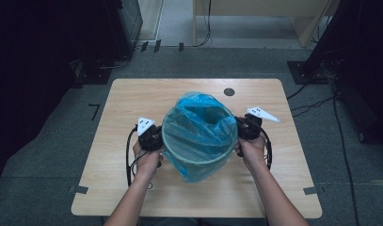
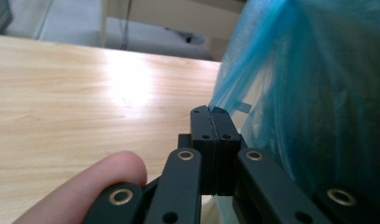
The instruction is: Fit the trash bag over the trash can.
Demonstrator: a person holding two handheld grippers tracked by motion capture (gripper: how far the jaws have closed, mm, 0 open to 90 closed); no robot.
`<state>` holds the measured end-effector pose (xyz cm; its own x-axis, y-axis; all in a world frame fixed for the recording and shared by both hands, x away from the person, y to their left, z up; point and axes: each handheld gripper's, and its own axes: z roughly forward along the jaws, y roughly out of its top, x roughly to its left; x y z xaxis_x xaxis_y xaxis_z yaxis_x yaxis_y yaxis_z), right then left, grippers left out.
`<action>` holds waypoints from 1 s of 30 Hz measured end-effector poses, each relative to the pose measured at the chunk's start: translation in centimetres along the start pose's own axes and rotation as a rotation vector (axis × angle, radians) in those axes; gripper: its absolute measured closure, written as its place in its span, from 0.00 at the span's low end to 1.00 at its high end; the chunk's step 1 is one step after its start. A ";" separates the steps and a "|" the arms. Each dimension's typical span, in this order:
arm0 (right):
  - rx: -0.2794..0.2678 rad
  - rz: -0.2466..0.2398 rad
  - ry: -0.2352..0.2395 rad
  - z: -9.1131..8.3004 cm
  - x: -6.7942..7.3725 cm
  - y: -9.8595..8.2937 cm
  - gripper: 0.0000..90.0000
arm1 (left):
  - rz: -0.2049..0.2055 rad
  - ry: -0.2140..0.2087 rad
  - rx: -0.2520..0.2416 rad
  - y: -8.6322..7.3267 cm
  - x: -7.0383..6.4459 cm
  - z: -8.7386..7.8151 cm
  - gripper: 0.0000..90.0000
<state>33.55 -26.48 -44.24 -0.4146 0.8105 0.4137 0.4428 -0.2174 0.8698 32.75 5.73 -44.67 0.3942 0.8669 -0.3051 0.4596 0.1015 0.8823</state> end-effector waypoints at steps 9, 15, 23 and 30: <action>0.014 -0.045 -0.074 -1.6 0.3 -3.1 1.00 | 0.001 0.009 -0.102 -1.0 1.5 -2.5 0.71; -0.045 -0.131 -0.075 -3.1 1.2 -2.4 1.00 | 0.033 -0.040 -0.253 -0.9 2.1 -6.4 0.61; -0.075 -0.162 -0.104 -3.6 1.8 -2.4 1.00 | 0.066 -0.073 -0.421 -1.5 2.1 -10.4 0.42; -0.080 -0.163 -0.092 -3.9 2.1 -2.7 1.00 | 0.148 -0.249 -0.386 -4.1 1.7 -10.5 0.33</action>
<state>28.40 -26.32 -44.69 -0.3997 0.8839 0.2429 0.3095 -0.1193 0.9434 23.18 11.86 -45.03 0.6335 0.7471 -0.2012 0.0735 0.2007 0.9769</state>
